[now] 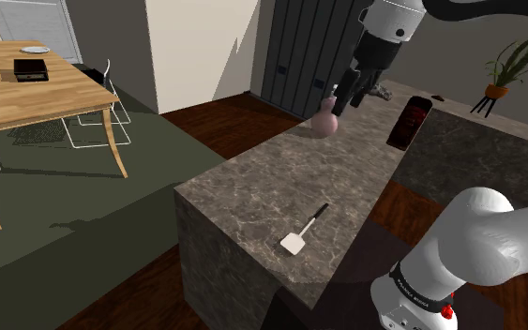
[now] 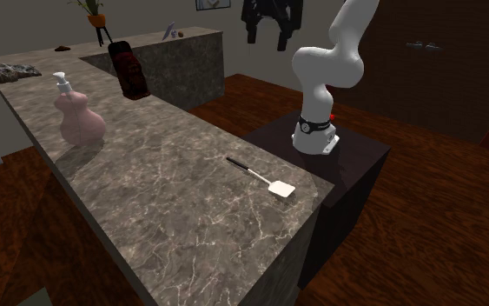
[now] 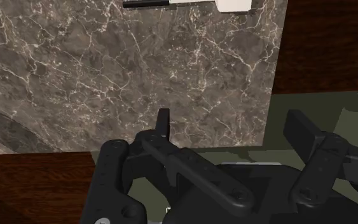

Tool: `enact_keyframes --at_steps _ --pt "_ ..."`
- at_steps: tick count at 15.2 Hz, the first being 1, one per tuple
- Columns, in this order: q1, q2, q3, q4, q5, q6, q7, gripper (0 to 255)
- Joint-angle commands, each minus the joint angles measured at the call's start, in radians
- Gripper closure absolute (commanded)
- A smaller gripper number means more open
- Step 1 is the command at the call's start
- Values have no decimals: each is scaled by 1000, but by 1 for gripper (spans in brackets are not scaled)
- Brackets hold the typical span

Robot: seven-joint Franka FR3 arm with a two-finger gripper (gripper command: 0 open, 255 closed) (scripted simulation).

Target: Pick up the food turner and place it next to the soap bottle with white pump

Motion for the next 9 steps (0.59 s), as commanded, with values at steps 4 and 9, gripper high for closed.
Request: enact_keyframes --at_steps 4,9 --pt "-45 -15 30 -107 12 87 129 0" --pt "-119 -18 87 -269 40 234 345 0"
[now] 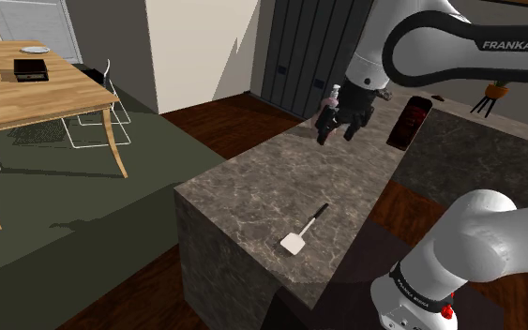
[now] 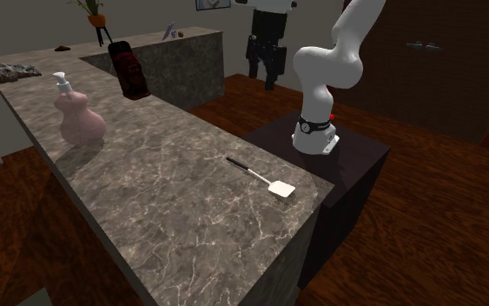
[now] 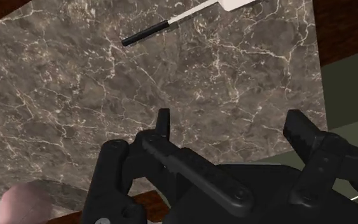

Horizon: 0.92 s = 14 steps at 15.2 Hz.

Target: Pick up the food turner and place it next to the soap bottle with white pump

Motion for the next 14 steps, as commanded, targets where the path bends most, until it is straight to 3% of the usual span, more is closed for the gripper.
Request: enact_keyframes --at_steps 1,8,14 --pt "-31 4 23 -63 11 63 89 0" --pt "-123 72 125 -245 70 292 400 0" --pt "-202 217 234 -357 128 528 679 0"
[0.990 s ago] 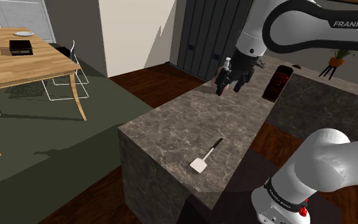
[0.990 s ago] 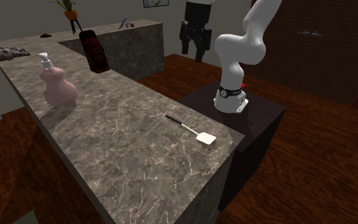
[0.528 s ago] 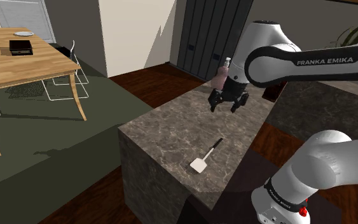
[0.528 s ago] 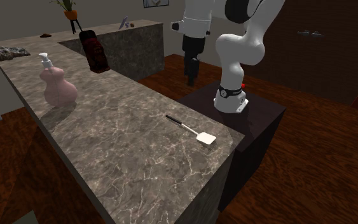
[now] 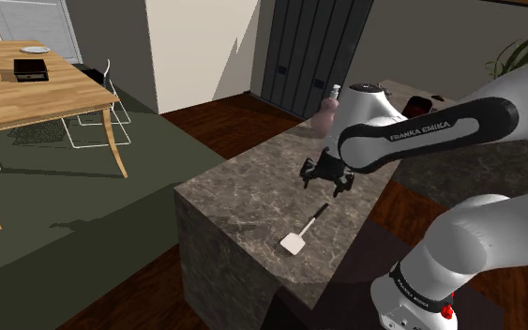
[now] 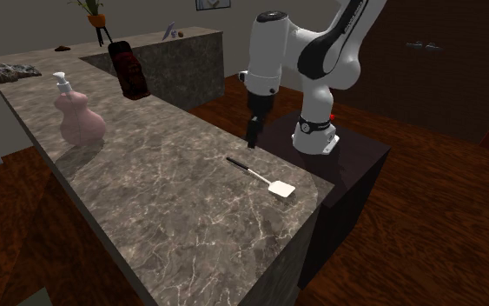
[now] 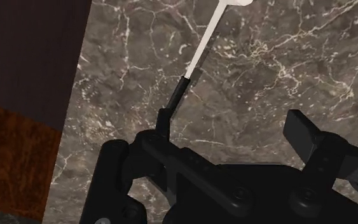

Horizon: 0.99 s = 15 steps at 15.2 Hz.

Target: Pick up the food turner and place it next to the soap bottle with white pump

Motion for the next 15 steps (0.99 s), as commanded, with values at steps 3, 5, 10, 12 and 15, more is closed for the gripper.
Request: enact_keyframes --at_steps 3,5,10,12,15 --pt "-62 134 83 -50 29 170 204 0" --pt "-107 224 132 -65 28 268 313 0" --pt "-213 386 218 -74 -47 428 481 0" --pt "-258 436 244 -73 -109 475 523 0" --pt "-385 534 302 -63 -329 551 673 0"
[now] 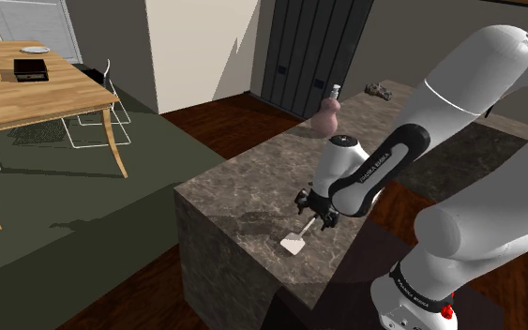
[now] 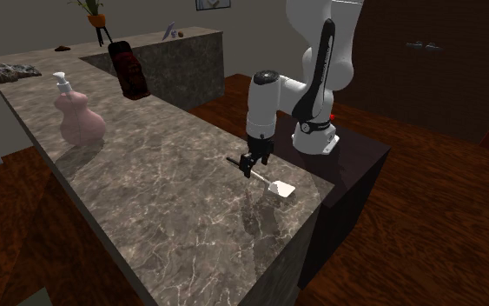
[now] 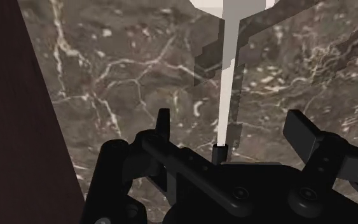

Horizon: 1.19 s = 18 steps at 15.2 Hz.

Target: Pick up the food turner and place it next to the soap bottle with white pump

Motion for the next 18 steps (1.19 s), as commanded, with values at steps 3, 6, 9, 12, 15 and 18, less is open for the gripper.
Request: enact_keyframes --at_steps 3,6,9,12,15,18 --pt "-45 36 14 4 -98 28 62 0" --pt "-45 36 14 4 -98 28 62 0" --pt "-45 36 14 4 -97 27 62 255" --pt "-45 36 14 4 -97 27 62 255" --pt "-45 36 14 4 -97 27 62 255" --pt "-45 36 14 4 -98 28 63 255"
